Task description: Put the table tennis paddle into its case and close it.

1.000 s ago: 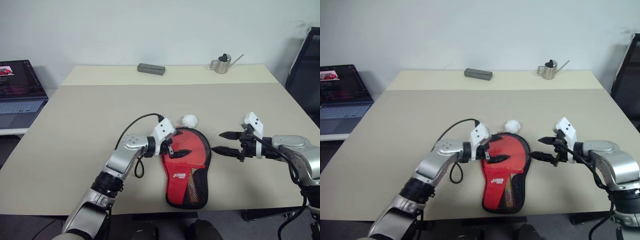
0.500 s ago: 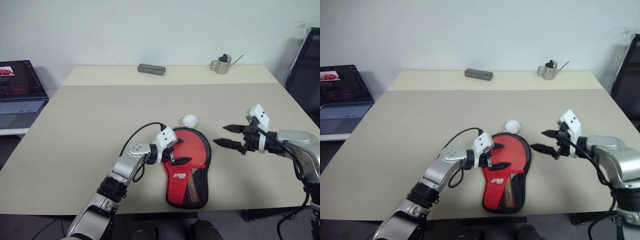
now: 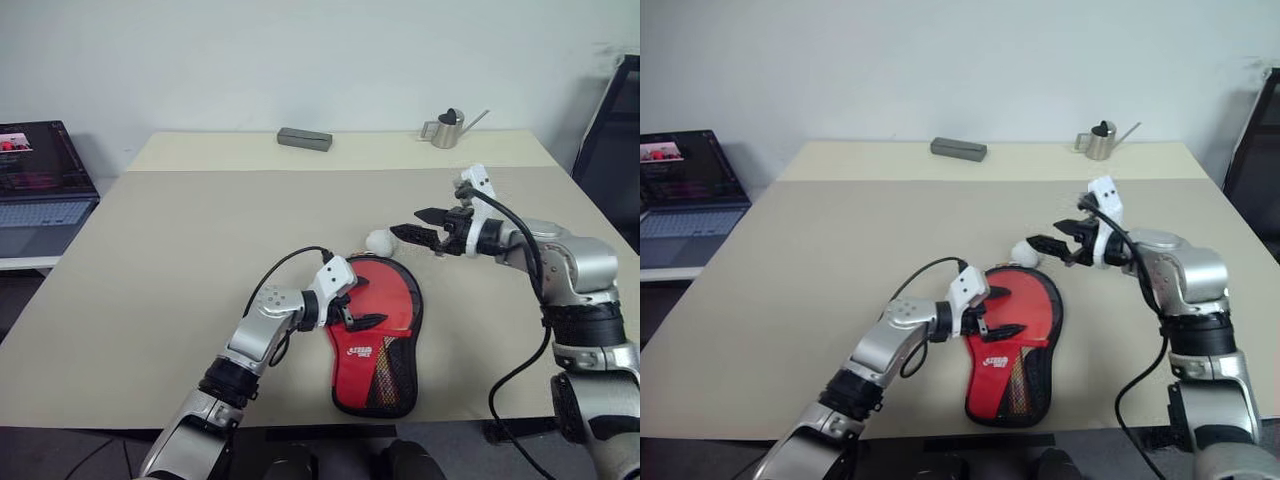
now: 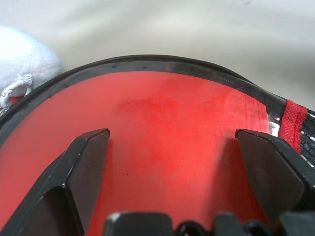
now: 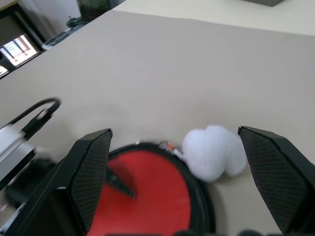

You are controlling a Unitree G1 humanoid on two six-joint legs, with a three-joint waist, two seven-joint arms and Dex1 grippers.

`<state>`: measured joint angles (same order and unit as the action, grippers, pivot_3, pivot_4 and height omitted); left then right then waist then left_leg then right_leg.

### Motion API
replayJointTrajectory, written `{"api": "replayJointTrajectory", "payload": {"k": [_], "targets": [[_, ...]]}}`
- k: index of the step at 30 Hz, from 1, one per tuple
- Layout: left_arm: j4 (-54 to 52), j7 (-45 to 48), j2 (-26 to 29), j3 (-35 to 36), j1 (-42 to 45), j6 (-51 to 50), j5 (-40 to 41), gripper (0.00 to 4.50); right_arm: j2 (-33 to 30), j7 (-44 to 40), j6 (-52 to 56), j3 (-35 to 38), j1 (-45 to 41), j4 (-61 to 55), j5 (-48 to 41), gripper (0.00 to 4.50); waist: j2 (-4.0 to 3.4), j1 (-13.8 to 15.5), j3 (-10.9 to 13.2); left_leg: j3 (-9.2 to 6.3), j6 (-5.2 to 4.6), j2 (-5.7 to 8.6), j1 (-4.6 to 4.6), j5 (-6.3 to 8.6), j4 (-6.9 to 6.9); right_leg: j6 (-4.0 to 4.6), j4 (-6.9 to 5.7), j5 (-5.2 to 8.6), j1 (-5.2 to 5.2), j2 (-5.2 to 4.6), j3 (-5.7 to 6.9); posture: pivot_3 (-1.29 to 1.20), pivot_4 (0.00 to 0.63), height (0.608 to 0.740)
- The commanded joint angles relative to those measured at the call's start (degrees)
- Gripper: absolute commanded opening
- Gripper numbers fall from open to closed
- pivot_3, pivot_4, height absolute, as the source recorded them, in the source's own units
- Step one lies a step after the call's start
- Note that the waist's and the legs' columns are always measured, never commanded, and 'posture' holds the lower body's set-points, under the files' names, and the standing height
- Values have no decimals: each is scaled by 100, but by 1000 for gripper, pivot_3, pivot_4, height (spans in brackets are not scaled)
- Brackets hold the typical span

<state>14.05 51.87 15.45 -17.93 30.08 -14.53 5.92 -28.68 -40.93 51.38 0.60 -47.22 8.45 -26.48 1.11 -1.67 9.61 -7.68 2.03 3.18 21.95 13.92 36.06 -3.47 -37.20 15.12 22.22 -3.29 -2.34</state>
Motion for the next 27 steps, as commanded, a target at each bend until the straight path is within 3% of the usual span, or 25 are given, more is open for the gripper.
{"api": "replayJointTrajectory", "payload": {"k": [1,6,18,27], "targets": [[109,-12,-50,-124,-89,-38,-99,4450,209,203,-374,-44,-431,504,273,4500,0,-2,0,0,0,0,-1,0,0,0,-1,0,1,0,0,0,150,740],[186,-4,-56,-156,-90,17,-145,4450,474,527,-509,-103,-883,1259,626,4500,-1,4,-1,-1,0,0,1,0,0,0,-1,0,3,-3,-1,0,150,740],[241,44,-160,-235,-84,56,-193,4450,765,113,-1428,-495,-1117,2346,1251,4500,-17,5,-10,-1,0,11,0,0,0,0,-4,0,2,-3,1,0,150,740],[270,116,-177,-249,-60,72,-226,4450,1080,268,-1362,-230,-1627,3701,1270,4500,-28,-7,-17,-1,0,12,-4,0,0,0,-10,-1,2,-2,-1,0,150,740]]}}
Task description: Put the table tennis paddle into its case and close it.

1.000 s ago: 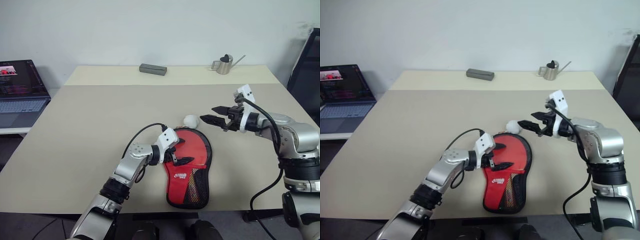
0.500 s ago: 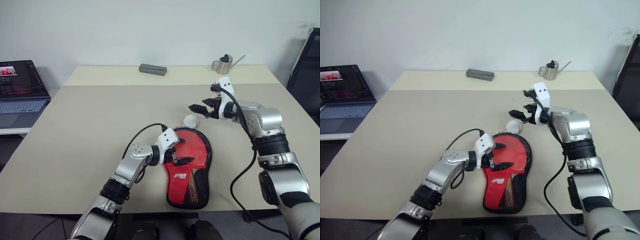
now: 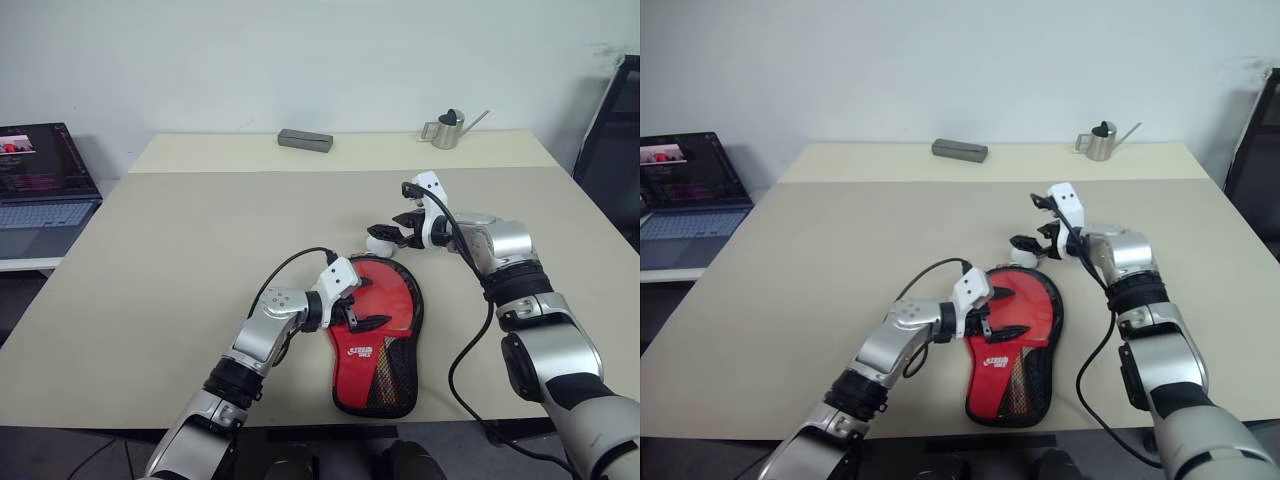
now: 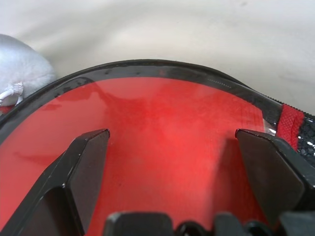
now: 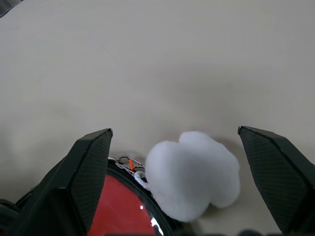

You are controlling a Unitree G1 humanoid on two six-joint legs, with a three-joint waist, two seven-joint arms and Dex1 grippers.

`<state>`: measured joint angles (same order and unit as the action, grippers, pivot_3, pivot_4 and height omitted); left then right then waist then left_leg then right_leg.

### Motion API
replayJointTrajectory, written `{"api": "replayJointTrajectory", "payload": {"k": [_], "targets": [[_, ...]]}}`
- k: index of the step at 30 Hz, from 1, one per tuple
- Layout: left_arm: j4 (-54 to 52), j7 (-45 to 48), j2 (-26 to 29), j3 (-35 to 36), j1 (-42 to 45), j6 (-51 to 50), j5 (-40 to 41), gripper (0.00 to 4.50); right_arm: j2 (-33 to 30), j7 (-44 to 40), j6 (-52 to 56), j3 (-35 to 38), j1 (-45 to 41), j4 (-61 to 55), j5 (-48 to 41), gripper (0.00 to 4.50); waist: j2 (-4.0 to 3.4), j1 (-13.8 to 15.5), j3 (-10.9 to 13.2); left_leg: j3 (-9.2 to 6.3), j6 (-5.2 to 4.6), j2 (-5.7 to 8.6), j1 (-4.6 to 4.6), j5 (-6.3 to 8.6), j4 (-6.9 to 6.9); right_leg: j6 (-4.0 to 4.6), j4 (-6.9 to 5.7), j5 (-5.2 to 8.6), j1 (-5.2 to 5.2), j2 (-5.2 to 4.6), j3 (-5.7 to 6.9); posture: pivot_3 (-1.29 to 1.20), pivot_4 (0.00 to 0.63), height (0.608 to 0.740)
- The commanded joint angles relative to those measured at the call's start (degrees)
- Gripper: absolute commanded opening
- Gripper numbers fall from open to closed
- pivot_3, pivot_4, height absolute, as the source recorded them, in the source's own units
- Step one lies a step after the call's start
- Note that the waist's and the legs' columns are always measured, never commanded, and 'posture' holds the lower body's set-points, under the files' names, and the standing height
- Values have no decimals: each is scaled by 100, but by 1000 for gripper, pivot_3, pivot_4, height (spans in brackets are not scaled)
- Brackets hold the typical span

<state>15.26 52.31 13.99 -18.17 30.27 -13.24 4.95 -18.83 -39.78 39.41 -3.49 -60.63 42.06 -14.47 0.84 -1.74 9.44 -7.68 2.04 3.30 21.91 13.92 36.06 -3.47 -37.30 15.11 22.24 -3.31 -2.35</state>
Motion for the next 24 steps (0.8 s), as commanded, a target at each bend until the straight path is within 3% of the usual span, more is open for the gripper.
{"api": "replayJointTrajectory", "payload": {"k": [1,10,24], "targets": [[153,79,-28,-223,-78,-54,-131,4450,135,261,-242,207,-354,541,109,4500,-2,-3,-1,0,0,0,0,0,0,0,0,0,0,0,0,0,150,740],[152,91,-37,-211,-84,-48,-171,4450,393,808,-1080,232,-760,2015,611,4500,-5,-13,-3,4,0,3,-2,0,0,1,-6,0,2,0,-4,0,150,740],[127,59,-62,-186,-122,-59,-188,4450,800,713,-1251,326,-853,2390,871,4500,-6,-16,-4,2,1,3,-10,-1,2,1,-32,1,6,0,-6,0,150,740]]}}
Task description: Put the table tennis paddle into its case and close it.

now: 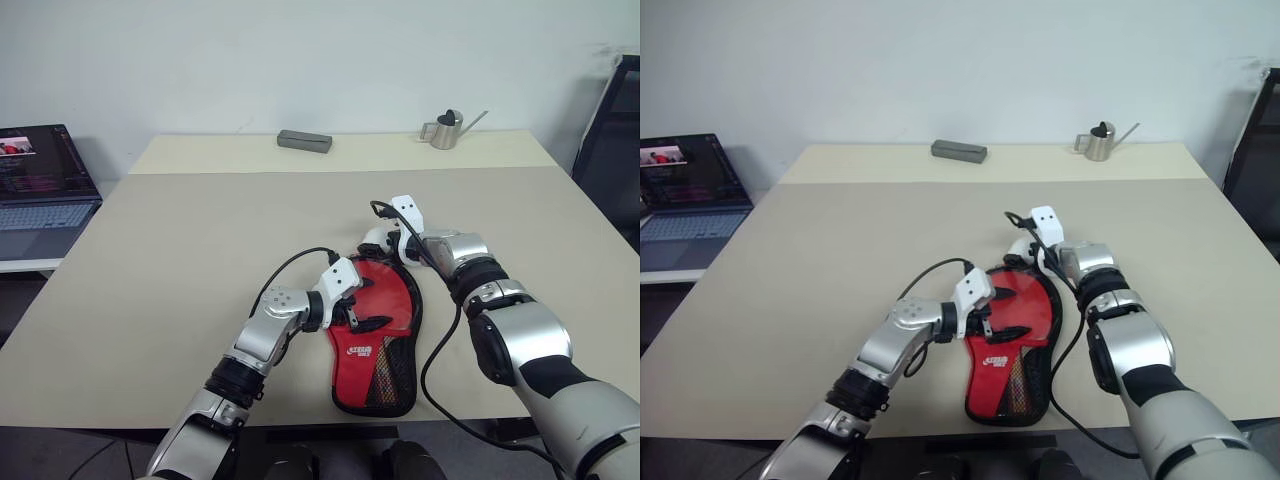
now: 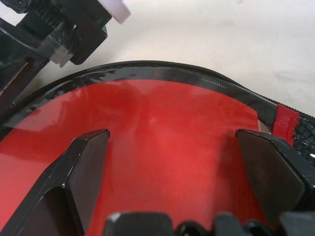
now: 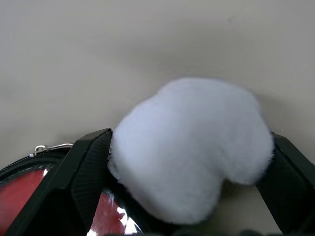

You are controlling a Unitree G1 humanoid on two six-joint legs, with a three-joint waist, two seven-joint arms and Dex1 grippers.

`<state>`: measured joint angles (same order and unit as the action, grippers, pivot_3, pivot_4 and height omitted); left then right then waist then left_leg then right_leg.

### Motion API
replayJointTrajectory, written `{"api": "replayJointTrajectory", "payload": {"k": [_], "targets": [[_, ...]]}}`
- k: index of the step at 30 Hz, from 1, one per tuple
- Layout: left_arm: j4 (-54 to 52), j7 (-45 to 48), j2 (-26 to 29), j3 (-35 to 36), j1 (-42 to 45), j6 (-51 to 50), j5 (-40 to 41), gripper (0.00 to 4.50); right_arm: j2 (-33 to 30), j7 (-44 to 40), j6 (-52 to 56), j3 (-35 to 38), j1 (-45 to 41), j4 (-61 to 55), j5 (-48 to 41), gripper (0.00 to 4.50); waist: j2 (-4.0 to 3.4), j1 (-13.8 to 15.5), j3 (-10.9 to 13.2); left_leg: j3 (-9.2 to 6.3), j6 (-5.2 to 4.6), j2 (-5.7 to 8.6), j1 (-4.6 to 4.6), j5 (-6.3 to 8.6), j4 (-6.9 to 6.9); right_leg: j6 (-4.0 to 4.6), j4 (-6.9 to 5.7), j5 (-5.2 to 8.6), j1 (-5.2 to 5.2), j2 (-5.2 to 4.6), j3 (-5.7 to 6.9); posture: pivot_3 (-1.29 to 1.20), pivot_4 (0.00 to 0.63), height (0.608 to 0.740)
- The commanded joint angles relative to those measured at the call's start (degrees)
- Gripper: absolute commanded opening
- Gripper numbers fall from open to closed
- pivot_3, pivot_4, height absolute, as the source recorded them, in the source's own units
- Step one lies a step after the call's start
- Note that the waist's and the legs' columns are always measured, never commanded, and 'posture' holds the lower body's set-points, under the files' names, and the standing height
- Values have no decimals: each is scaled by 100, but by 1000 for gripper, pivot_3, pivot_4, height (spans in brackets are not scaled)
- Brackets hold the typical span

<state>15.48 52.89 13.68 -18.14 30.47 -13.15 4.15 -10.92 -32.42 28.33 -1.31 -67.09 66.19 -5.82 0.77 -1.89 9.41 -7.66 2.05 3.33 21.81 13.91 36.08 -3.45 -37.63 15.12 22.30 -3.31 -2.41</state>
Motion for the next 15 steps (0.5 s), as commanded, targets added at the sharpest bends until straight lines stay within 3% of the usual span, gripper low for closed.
{"api": "replayJointTrajectory", "payload": {"k": [1,4,12,15], "targets": [[103,2,-29,-186,-144,-69,-106,4450,14,-22,-147,124,-212,-18,9,4500,0,-1,0,0,0,0,-1,0,0,0,-1,0,0,0,0,0,150,740],[95,6,-19,-185,-159,-71,-106,4500,24,10,-163,190,-232,-7,-19,3850,0,-3,0,0,0,0,-2,0,0,0,-4,0,0,1,0,0,150,740],[104,-6,-35,-213,-184,-65,-124,4500,69,-16,-87,361,-246,-11,-63,1243,0,-4,0,1,0,0,-3,0,0,0,-6,0,0,1,-1,0,150,740],[105,-8,-30,-229,-206,-67,-137,4500,76,-23,-79,382,-232,-25,-57,640,-1,-4,0,0,0,0,-3,0,0,1,-6,0,0,1,-1,0,150,740]]}}
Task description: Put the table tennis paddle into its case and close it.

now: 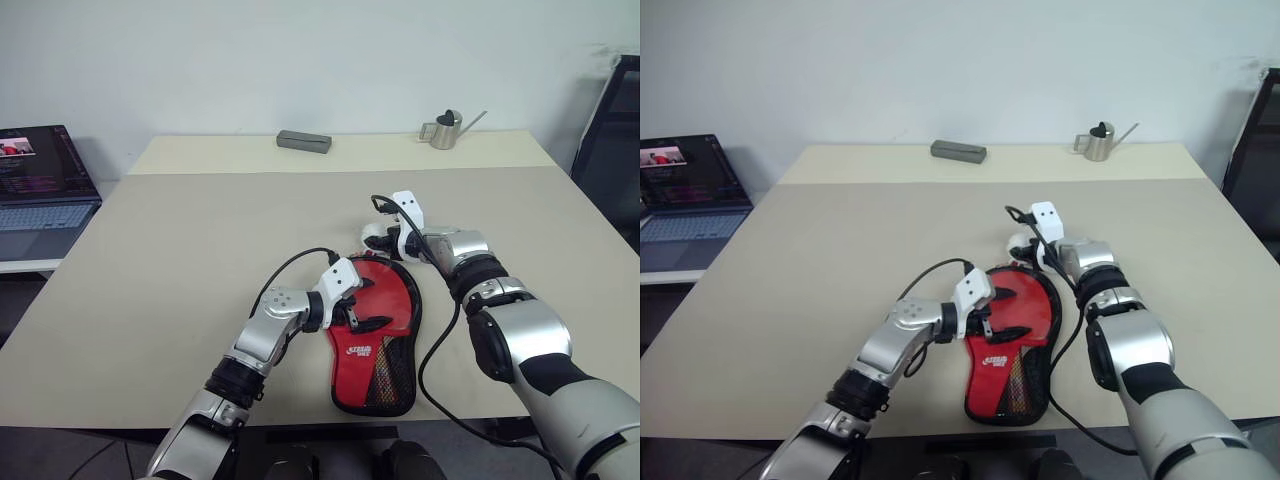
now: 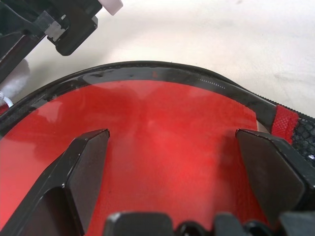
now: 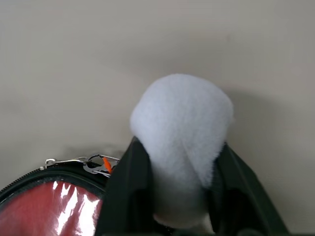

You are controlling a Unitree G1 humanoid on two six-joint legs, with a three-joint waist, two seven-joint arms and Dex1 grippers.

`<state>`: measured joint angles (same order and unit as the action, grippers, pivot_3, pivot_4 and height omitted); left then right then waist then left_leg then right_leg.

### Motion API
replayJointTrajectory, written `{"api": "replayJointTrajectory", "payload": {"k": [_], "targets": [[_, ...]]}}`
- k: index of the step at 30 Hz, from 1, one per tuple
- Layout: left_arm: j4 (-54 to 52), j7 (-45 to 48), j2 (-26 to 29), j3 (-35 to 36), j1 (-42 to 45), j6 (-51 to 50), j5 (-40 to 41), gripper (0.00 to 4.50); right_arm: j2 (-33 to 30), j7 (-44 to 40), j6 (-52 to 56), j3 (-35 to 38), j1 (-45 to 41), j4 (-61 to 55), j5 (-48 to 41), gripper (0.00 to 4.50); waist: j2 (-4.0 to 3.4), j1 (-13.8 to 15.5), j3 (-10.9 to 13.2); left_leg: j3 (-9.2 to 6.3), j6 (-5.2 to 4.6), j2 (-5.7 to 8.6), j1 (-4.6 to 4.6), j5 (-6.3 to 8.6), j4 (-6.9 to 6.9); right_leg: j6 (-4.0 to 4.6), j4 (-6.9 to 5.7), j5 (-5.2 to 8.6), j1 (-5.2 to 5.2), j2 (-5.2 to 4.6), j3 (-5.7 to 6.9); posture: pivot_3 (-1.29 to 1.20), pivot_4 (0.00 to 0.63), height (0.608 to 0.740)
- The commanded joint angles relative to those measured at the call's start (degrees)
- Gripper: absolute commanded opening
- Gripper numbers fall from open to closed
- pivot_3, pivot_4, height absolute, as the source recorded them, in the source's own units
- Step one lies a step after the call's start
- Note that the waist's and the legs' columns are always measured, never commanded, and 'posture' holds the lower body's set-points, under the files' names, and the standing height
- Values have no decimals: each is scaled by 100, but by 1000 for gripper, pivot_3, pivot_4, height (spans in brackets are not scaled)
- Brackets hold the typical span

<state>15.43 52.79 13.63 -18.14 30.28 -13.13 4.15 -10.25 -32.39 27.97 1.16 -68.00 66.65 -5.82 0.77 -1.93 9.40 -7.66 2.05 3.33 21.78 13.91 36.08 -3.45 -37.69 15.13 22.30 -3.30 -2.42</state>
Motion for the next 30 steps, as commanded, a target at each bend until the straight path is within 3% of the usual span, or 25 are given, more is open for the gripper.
{"api": "replayJointTrajectory", "payload": {"k": [1,16,30], "targets": [[114,1,-22,-231,-194,-72,-138,4500,11,-29,-40,137,-134,-77,-57,527,0,0,0,0,0,0,0,0,0,0,0,0,0,0,0,0,150,740],[202,36,26,-276,-355,-101,-158,4500,-312,-289,112,134,-62,-365,-62,420,-2,-2,-1,0,0,0,-1,0,0,0,0,0,0,0,0,0,150,740],[200,20,-49,-258,-427,-191,-108,4500,-916,-644,725,16,601,-1435,-19,420,-20,21,-13,-1,0,0,1,0,0,-1,2,1,-3,-1,1,0,150,740]]}}
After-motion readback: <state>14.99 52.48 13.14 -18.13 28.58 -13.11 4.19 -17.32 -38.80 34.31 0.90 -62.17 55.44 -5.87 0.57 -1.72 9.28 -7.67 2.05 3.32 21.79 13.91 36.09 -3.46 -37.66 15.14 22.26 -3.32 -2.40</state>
